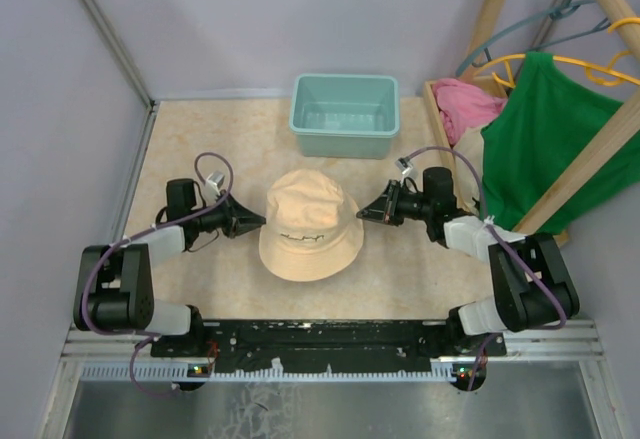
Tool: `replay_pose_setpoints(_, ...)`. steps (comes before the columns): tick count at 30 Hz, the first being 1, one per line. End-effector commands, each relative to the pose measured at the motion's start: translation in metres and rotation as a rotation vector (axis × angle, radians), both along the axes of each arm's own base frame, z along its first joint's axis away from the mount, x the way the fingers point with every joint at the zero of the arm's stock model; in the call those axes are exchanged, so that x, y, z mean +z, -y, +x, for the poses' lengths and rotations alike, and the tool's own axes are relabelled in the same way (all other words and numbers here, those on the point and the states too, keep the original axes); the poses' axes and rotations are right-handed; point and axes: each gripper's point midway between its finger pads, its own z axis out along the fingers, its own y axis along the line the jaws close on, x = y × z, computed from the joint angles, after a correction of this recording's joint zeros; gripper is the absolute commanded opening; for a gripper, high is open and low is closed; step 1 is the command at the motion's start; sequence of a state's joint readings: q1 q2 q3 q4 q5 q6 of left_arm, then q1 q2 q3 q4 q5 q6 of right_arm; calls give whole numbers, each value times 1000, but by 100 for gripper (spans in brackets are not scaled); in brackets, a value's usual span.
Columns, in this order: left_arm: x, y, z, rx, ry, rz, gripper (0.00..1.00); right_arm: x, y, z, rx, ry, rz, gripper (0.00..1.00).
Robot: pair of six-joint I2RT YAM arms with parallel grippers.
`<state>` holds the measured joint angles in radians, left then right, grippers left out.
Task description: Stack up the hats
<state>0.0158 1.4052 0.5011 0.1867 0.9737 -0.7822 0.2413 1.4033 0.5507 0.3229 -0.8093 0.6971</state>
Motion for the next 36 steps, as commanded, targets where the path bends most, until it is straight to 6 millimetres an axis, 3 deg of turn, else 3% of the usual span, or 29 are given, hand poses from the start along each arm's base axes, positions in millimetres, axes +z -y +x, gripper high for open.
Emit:
replay_pose_setpoints(1, -31, -11, -9, 45, -54, 82, 0, -29, 15, -5, -48, -44, -106, 0)
replay_pose_setpoints(7, -14, -13, 0, 55, -8, 99, 2, -7, 13, 2, -46, 0, -102, 0)
replay_pose_setpoints(8, -12, -14, 1, 57, -1, 106, 5, -3, 13, 3, -47, 9, -100, 6)
replay_pose_setpoints(9, -9, -14, 2, 59, 9, 113, 10, 3, 13, 5, -54, 21, -97, 15)
replay_pose_setpoints(11, -5, -16, 4, 70, 19, 124, 22, 12, 12, 8, -66, 40, -89, 21)
replay_pose_setpoints(13, -1, -18, 7, 86, 31, 137, 34, 20, 13, 11, -76, 54, -86, 33)
replay_pose_setpoints(17, 9, -21, 15, 117, 57, 153, 49, 24, 14, 14, -83, 61, -97, 37)
replay_pose_setpoints(23, 27, -33, 32, 185, 123, 231, 51, 14, 21, 10, -98, 51, -153, 42)
replay_pose_setpoints(30, 56, -84, 54, 371, 270, 530, 56, 16, 34, 2, -127, 74, -225, 47)
replay_pose_setpoints(32, 62, -93, 58, 408, 331, 578, 60, 21, 38, 1, -131, 91, -251, 62)
replay_pose_setpoints(33, 67, -96, 59, 420, 362, 593, 74, 25, 40, 0, -132, 101, -269, 70)
replay_pose_setpoints(34, 71, -98, 61, 419, 402, 607, 96, 29, 43, 0, -136, 118, -288, 86)
replay_pose_setpoints(35, 74, -100, 63, 428, 424, 617, 99, 34, 46, 1, -146, 133, -304, 97)
replay_pose_setpoints(36, 78, -102, 66, 439, 446, 625, 100, 39, 49, 1, -151, 149, -319, 99)
